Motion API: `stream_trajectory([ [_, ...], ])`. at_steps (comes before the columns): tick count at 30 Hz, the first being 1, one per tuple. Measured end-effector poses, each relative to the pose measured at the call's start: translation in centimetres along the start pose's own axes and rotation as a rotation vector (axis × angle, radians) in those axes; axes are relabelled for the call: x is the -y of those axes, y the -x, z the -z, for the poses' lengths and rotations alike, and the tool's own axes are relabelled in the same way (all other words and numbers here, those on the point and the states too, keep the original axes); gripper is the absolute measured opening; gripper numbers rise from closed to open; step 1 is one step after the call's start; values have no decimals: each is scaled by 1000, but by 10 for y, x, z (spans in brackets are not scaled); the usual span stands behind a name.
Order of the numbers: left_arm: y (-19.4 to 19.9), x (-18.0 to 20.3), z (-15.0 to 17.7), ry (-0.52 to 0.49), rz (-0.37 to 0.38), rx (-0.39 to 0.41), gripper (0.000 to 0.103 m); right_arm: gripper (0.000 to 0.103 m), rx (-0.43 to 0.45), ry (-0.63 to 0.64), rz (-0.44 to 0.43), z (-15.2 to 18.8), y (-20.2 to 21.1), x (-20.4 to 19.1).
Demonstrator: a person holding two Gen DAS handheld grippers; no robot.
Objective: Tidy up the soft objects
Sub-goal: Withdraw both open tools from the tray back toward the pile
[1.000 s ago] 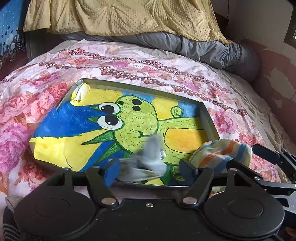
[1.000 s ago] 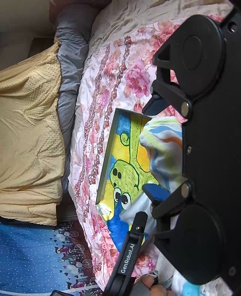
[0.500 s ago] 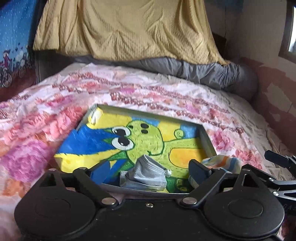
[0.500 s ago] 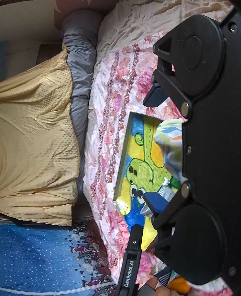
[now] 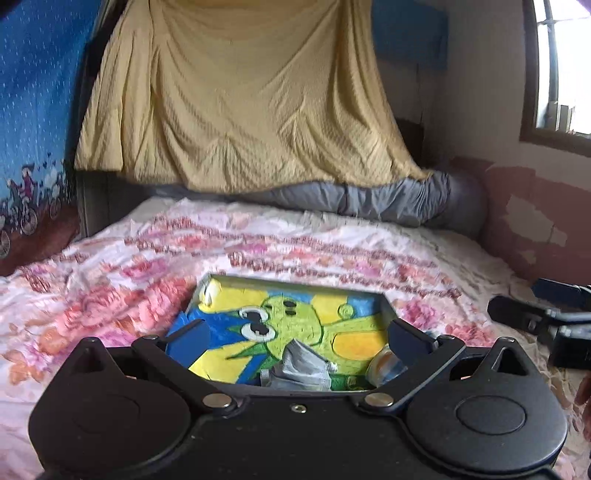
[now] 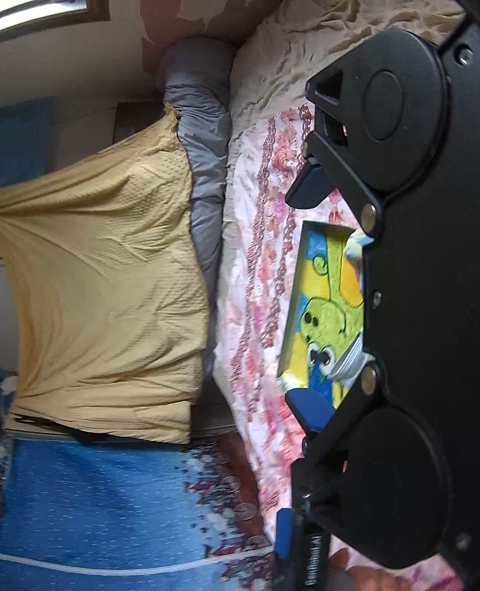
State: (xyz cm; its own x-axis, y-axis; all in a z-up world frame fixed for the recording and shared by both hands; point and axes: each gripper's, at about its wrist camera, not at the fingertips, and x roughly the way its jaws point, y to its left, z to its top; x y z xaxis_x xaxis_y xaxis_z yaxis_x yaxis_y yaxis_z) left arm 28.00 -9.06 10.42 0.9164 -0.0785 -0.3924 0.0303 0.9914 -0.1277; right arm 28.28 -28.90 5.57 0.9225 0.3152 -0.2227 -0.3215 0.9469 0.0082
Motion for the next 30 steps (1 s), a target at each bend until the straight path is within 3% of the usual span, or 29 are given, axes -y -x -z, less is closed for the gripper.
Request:
stream_trajectory([
  [9,61,-5,13,-50,26,97,102,103,13,5,17,4,42,-17],
  [20,113,-26,42,-30,59,129,102,103,9,72,71,29,106,-55],
  [30,138,-50,83,-26,51,126,102,103,32,19,86,48,136,-68],
])
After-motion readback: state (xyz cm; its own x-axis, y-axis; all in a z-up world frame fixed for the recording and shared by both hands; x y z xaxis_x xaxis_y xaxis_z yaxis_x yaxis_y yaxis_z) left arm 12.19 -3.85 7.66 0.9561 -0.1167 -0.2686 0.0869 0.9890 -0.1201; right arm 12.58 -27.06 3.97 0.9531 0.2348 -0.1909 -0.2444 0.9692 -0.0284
